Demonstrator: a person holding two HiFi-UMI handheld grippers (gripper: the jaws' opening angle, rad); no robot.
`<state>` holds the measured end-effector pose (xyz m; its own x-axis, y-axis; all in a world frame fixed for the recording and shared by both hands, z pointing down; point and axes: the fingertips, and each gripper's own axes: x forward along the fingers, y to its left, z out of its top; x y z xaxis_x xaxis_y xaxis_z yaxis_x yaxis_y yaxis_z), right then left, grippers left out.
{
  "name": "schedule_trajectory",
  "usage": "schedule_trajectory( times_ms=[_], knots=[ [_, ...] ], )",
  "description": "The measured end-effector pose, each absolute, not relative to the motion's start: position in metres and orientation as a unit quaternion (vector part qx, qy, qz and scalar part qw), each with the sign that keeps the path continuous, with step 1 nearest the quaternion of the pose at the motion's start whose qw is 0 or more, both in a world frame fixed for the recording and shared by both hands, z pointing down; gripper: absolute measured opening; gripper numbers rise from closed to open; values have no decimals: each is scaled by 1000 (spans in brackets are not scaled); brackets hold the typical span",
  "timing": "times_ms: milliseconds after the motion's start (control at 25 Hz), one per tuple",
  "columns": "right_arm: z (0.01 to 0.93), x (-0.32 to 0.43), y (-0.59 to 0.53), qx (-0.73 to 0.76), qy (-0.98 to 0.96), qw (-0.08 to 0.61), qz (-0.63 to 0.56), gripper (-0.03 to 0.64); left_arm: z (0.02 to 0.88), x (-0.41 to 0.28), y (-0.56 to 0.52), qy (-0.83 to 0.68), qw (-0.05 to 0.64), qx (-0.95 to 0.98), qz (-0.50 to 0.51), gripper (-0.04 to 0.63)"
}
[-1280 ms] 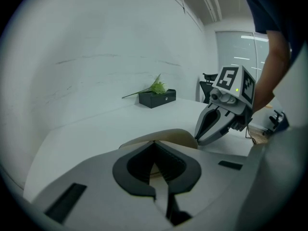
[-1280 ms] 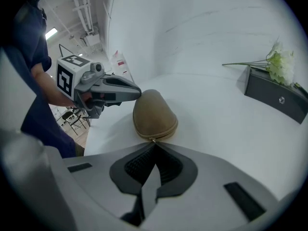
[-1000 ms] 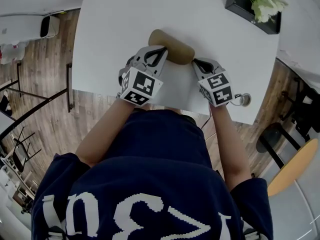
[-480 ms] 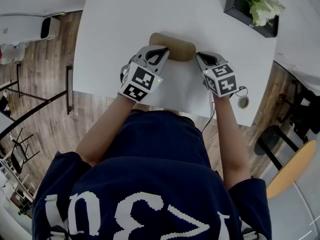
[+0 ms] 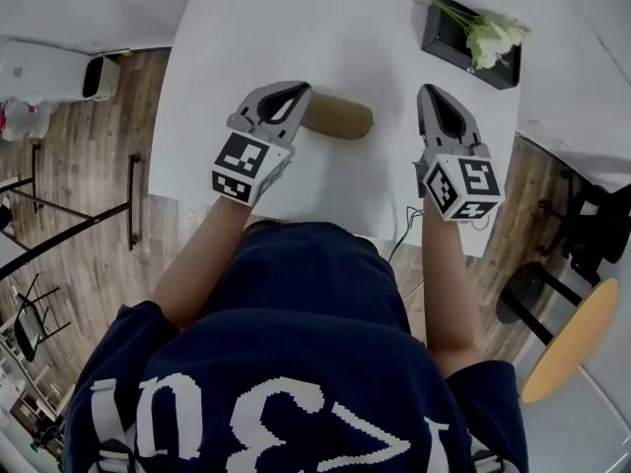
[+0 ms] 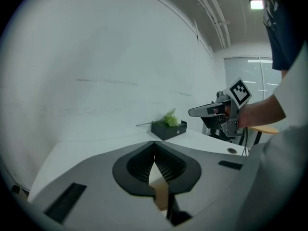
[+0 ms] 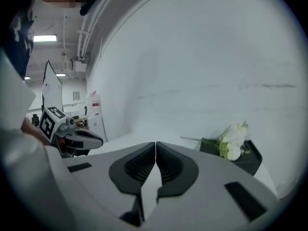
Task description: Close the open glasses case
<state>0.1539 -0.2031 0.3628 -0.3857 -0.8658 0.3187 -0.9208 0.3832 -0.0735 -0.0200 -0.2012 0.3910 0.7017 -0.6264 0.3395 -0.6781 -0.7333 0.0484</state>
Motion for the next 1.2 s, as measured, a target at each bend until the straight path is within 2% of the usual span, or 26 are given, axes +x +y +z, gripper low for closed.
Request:
schedule_trajectory(
  times_ms=[280,560,920,1200],
  knots=[
    [252,144,-196,565,-823,42,39,26,276,-52,-227,-414,24,909,45,14],
    [202,136,-183,566,-825,-2,0,23,200,-71,-223,-434,-29,900,-9,14],
    [181,128,-174,564,-825,-15,-14,23,172,-79,-211,-441,-52,896,-33,14],
    [184,131,-169,572,-820,1,-29,23,172,-78,-209,-440,-54,895,-40,14]
  ],
)
